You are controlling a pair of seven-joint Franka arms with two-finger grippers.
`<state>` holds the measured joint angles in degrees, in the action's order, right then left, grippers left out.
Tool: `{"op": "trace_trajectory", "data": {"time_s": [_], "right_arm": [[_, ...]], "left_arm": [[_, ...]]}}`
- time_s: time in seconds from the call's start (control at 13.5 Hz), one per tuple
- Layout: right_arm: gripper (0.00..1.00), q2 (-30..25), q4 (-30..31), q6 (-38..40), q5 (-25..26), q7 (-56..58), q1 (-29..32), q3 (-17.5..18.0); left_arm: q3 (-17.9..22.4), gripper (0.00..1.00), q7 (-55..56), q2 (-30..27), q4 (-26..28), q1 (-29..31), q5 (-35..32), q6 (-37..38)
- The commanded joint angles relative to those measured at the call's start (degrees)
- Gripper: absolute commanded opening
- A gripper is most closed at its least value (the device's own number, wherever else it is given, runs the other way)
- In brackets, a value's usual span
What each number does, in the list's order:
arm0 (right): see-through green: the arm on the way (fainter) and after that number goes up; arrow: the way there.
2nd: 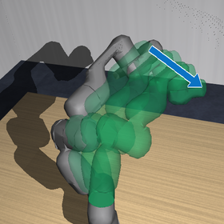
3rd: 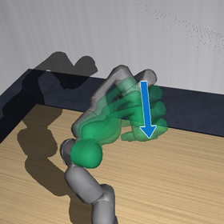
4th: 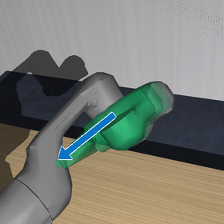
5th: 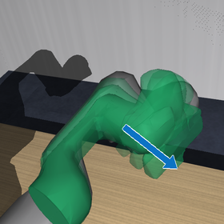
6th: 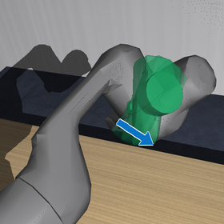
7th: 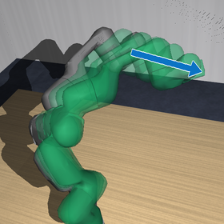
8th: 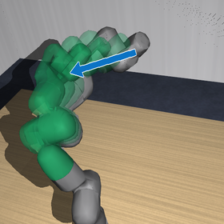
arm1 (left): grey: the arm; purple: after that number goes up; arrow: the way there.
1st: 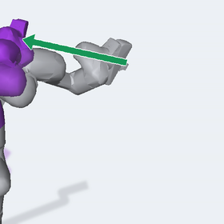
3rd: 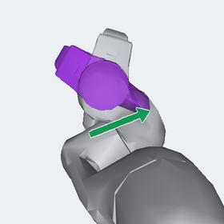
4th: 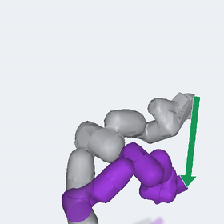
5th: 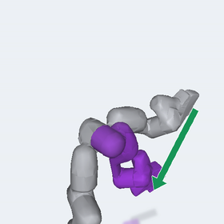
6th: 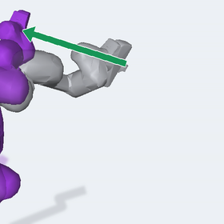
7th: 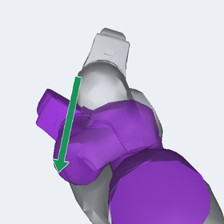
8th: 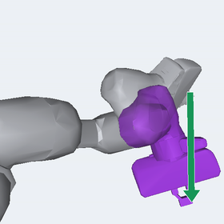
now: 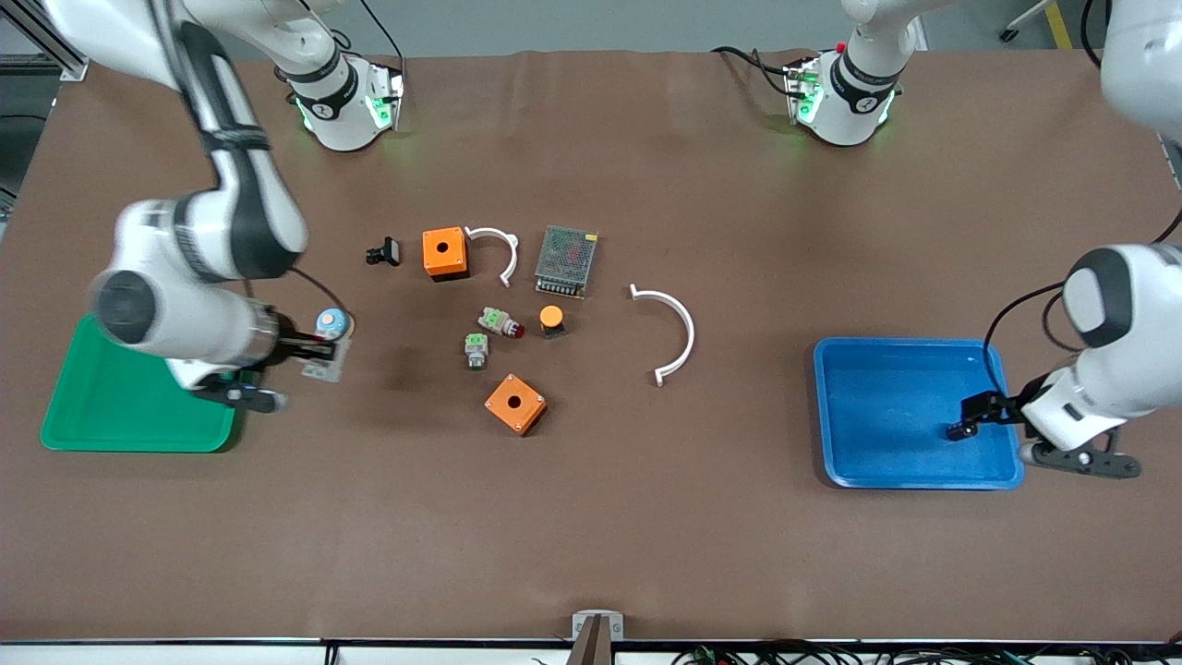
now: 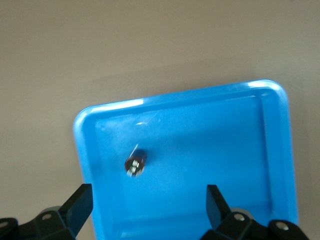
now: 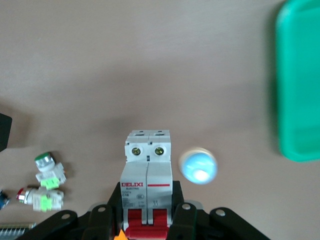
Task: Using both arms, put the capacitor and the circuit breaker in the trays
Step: 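Release the capacitor while the right gripper carries the breaker to the green tray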
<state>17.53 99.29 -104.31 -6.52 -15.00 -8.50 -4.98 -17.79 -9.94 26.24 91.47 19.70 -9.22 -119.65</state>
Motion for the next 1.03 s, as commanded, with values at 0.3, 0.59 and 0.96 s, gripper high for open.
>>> {"op": "trace_trajectory", "data": {"time_s": [0.3, 0.59, 0.96], "right_arm": [[0.24, 1.6, -4.6, 2.7, 7.0, 22.3, 19.3, 1.0], [0.24, 7.2, -4.3, -5.2, 8.5, 35.4, 26.6, 0.9], [0.24, 14.1, -4.0, -14.9, 8.9, 39.5, 28.8, 0.9]], "left_arm": [[-2.8, 1.0, 0.6, -12.4, -9.9, 0.2, 0.0, 24.4], [-3.6, 1.0, 0.4, -18.4, -13.4, 0.2, 0.5, 31.7], [3.7, 1.0, 0.2, -25.8, -7.7, -6.1, 10.4, 36.9]]}}
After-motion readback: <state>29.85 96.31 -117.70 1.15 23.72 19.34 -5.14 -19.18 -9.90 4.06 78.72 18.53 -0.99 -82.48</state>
